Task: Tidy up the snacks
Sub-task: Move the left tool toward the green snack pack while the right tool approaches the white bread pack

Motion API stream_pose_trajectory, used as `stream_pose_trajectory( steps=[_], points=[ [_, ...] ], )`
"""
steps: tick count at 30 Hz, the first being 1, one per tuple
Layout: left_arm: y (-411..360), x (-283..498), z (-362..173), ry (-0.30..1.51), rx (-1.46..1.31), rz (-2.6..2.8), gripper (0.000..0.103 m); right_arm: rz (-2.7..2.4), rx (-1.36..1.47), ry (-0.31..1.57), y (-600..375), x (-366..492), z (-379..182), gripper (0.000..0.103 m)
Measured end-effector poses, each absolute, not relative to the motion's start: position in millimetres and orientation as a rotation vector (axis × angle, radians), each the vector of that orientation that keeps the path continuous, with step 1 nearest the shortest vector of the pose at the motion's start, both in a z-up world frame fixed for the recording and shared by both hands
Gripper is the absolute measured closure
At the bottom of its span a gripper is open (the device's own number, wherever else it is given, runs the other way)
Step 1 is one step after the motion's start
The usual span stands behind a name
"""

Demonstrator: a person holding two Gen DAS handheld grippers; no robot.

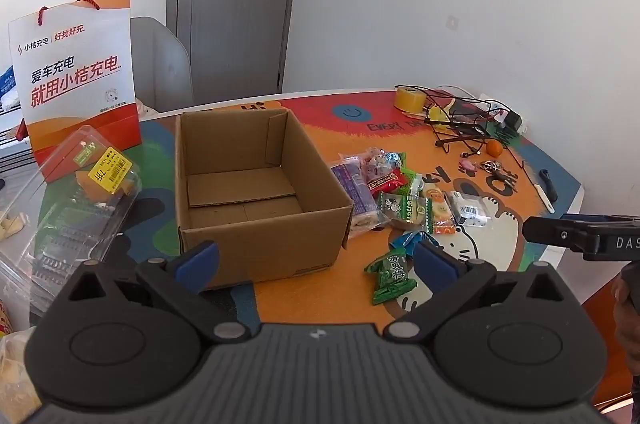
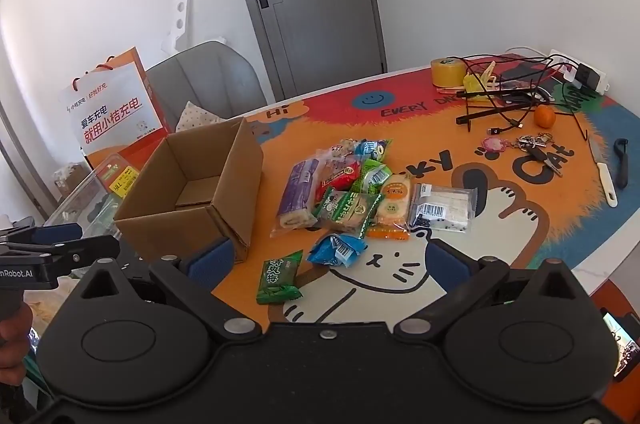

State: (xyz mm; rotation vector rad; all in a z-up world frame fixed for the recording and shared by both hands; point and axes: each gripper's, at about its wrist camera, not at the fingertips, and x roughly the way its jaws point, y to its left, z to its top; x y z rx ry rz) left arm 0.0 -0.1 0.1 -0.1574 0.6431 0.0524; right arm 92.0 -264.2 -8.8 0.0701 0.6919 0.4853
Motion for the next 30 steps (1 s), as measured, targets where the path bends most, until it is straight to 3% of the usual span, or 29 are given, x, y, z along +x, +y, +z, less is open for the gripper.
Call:
stream_pose_trajectory(
  steps=[30],
  points=[
    [-5.1,3.1,-2.0,0.631,-0.166,0.031,0.0,0.462,0.089,0.687,-268.1,96.5,-12.1,0.0]
  ],
)
